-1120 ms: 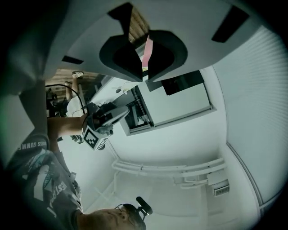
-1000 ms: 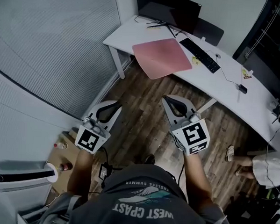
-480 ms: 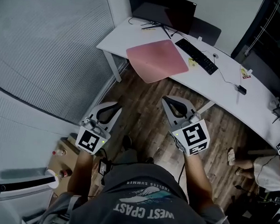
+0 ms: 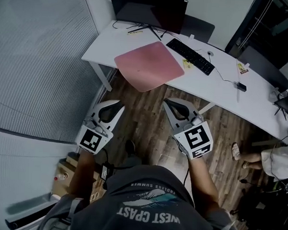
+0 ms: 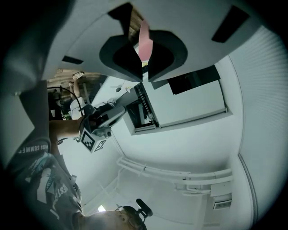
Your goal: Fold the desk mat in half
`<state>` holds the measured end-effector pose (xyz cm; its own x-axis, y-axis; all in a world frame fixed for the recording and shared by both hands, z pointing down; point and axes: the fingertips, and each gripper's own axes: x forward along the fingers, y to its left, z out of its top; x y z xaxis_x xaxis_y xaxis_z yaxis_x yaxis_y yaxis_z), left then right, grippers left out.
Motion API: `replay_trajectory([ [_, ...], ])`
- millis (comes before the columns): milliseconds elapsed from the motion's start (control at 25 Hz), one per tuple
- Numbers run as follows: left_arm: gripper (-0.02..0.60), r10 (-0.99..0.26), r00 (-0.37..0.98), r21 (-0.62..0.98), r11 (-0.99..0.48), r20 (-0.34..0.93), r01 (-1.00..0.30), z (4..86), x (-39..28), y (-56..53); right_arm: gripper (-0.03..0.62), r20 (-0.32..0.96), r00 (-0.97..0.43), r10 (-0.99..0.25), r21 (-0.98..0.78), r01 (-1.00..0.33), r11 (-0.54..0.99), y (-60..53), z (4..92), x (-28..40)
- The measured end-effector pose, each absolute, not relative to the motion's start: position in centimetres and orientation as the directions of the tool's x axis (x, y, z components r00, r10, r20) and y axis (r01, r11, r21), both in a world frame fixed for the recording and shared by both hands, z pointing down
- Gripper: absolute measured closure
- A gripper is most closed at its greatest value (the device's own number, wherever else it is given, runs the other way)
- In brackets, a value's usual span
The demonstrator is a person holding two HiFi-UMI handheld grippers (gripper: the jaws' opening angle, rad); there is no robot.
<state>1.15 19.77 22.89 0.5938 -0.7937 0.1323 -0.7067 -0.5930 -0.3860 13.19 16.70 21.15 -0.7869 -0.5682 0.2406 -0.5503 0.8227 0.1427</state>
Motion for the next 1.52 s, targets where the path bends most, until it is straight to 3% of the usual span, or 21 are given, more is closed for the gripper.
replay_trajectory([
  [1040,0.531,-0.706,0.700,-0.386,-0.679,0.109,-0.625,24.5,-11.2,7.3,0.568,0.300,-0.695,-0.654,0.212,-0.620,0.756,7.1,21.1,1.3],
  [1520,0.531,-0.743,0.624,-0.485,-0.650,0.243,-0.585,29.9,-13.4,2.4,0.568,0.371,-0.699,-0.612,0.218,-0.575,0.788,2.8,25.3,0.6],
])
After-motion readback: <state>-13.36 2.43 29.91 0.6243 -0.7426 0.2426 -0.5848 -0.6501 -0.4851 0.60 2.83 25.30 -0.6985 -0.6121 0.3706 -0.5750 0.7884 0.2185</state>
